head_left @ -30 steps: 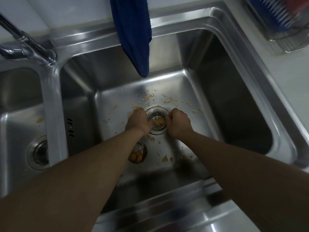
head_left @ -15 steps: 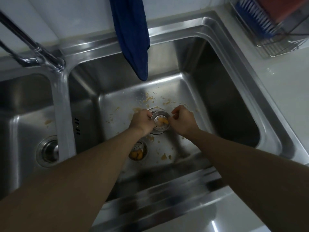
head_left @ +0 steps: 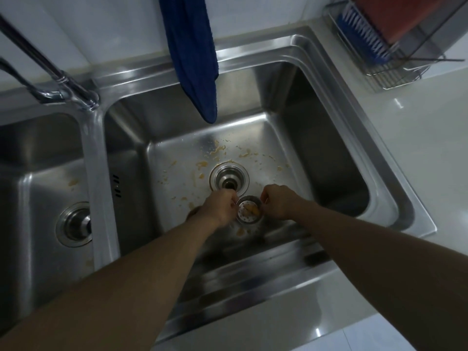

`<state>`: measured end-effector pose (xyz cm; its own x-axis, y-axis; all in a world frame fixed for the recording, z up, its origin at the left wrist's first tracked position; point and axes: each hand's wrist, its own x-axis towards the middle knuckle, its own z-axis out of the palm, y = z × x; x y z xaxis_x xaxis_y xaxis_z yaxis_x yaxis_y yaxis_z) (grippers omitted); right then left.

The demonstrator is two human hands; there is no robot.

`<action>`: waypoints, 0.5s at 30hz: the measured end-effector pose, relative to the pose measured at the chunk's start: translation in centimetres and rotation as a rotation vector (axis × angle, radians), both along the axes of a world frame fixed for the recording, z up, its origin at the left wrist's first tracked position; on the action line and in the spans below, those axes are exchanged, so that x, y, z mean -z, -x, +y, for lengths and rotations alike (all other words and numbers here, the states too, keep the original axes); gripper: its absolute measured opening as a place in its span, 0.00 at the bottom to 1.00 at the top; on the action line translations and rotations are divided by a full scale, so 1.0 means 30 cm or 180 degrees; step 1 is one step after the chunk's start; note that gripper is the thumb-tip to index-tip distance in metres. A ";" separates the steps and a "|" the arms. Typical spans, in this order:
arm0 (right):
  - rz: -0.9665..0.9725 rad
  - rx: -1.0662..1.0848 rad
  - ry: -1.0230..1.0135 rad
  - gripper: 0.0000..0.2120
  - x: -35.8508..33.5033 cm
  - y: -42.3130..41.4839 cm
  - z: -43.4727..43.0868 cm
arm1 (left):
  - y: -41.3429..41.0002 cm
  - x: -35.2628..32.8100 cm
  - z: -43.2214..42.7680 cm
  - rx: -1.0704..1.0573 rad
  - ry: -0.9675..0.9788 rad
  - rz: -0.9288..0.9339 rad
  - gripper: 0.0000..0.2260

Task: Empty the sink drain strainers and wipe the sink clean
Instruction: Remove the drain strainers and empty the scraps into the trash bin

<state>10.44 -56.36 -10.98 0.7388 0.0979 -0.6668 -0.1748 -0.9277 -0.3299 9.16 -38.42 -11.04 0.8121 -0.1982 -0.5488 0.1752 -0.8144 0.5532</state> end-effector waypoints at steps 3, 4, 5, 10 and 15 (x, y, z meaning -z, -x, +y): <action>0.0086 -0.0123 0.0009 0.15 -0.007 0.006 0.004 | 0.018 0.010 0.003 0.0109 -0.0055 -0.0011 0.06; 0.0099 -0.0148 0.0004 0.15 -0.012 0.007 0.004 | 0.022 0.010 0.004 0.0154 -0.0067 -0.0033 0.06; 0.0108 -0.0158 -0.0003 0.16 -0.019 0.008 0.003 | 0.026 0.008 0.006 0.0191 -0.0067 -0.0057 0.07; 0.0206 -0.0205 -0.0045 0.23 -0.069 0.018 -0.012 | 0.036 -0.041 0.029 0.0369 -0.0137 -0.0152 0.14; -0.0037 -0.0100 -0.0097 0.31 -0.152 0.030 -0.015 | 0.033 -0.147 0.088 0.0458 -0.0255 -0.0485 0.18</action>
<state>9.56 -56.82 -6.41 0.7427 0.1413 -0.6546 -0.1418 -0.9221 -0.3599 8.17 -35.78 -6.65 0.8533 -0.2788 -0.4407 -0.0267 -0.8674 0.4969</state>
